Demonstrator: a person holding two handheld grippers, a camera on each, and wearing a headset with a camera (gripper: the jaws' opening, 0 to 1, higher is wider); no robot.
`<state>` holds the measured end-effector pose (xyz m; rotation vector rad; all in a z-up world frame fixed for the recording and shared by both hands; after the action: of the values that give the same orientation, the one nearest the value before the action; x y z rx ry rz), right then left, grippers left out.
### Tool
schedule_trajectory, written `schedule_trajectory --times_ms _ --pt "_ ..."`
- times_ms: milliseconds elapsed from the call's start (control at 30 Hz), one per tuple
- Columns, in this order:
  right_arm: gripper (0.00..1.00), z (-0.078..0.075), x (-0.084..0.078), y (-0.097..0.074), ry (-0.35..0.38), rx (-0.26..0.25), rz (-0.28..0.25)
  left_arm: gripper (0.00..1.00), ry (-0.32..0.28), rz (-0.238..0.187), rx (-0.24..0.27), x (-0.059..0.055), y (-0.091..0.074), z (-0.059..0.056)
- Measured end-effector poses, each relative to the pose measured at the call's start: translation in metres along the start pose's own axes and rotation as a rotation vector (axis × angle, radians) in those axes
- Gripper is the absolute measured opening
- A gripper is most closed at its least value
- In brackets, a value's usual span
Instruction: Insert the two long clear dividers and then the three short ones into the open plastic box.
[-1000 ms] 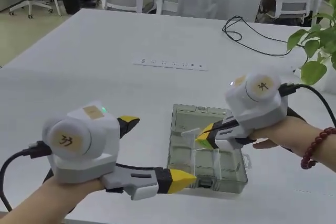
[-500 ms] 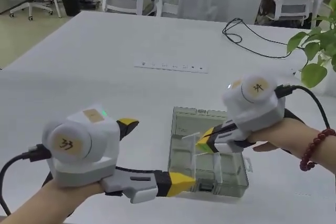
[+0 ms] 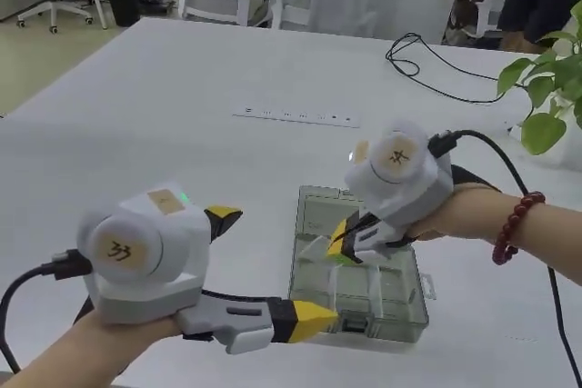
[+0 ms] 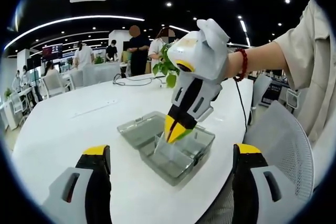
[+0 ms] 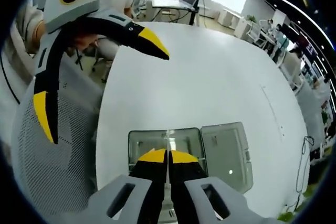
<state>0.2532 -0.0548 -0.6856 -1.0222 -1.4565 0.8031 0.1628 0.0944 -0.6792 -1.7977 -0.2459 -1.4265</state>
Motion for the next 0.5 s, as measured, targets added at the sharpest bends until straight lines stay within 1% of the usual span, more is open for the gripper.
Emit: schedule_trajectory --times_ms 33,67,133,233,300,367,500 --pt "0.02 0.0 0.002 0.001 0.0 0.004 -0.001 0.99 -0.002 -0.001 0.0 0.0 0.0 0.0" --pt "0.02 0.0 0.003 0.002 -0.023 0.003 0.01 0.99 -0.006 -0.001 -0.002 0.0 0.0 0.0" --pt "0.02 0.0 0.004 0.004 -0.051 0.006 0.011 0.99 -0.003 0.002 -0.002 -0.001 0.001 0.0" --pt "0.02 -0.002 0.005 0.008 -0.057 0.016 0.015 0.99 -0.001 0.005 -0.001 0.0 0.001 -0.001" --pt "0.02 -0.003 0.005 0.011 -0.072 0.028 0.02 0.99 -0.002 0.0 0.001 0.0 0.002 0.0" --pt "0.02 -0.004 0.005 0.015 -0.087 0.04 0.025 0.99 -0.005 -0.017 0.007 0.001 0.002 0.0" --pt "0.02 -0.005 0.003 0.022 -0.12 0.06 0.034 0.99 -0.004 -0.017 0.013 0.0 0.003 0.0"
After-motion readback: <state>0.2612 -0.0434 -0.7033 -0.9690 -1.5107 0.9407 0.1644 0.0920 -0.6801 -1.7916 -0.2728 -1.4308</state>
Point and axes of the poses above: the centre of the closed fingertips' face, and the gripper's own axes: y roughly forward along the fingers, z roughly to its left, x roughly out of its top, the point moved 10 cm from there along -y, roughly backward along the fingers, and after that the axes turned 8 degrees about z, right-handed, at the moved point
